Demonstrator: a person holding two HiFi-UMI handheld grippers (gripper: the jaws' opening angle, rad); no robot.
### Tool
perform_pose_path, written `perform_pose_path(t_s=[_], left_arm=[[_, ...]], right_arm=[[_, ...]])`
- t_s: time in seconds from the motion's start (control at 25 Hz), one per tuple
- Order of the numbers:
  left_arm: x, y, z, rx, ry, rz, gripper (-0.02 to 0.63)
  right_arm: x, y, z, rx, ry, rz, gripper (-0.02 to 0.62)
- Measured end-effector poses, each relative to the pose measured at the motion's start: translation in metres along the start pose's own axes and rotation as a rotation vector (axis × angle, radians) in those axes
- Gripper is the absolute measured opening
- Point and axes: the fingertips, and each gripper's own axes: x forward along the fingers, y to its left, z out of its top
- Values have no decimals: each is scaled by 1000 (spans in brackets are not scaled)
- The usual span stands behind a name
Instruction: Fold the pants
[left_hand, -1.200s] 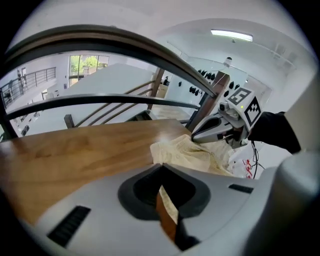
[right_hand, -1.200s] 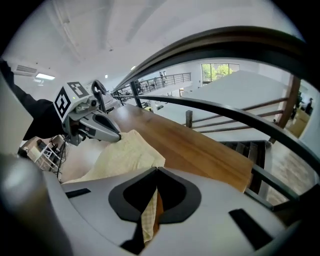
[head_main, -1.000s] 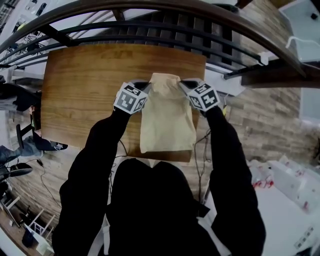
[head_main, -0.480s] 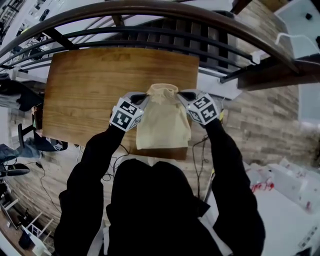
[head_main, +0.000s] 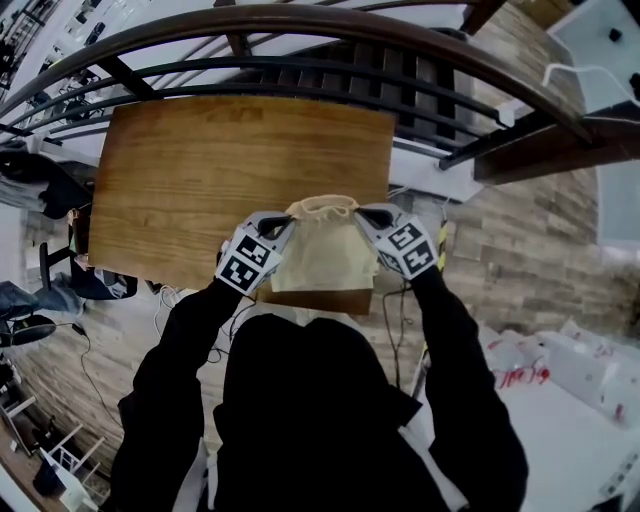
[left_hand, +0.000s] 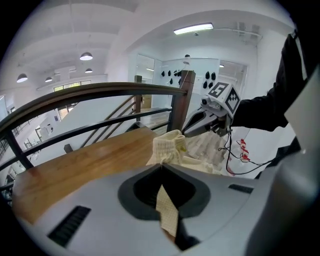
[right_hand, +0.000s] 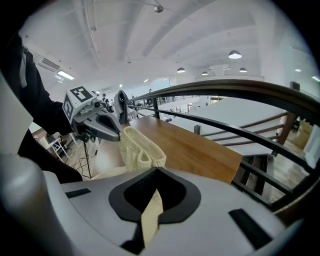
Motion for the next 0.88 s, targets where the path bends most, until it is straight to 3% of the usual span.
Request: perform_pose_path(t_s=[0.2,0.88], left_arm=[[-5,-24,-19,80,0,12,6],[2,-92,-95,146,104,-6,8]], right_arm=[[-11,31,-9,-46,-16,-4,5],[-9,99,-85,-182,41,-19,5]])
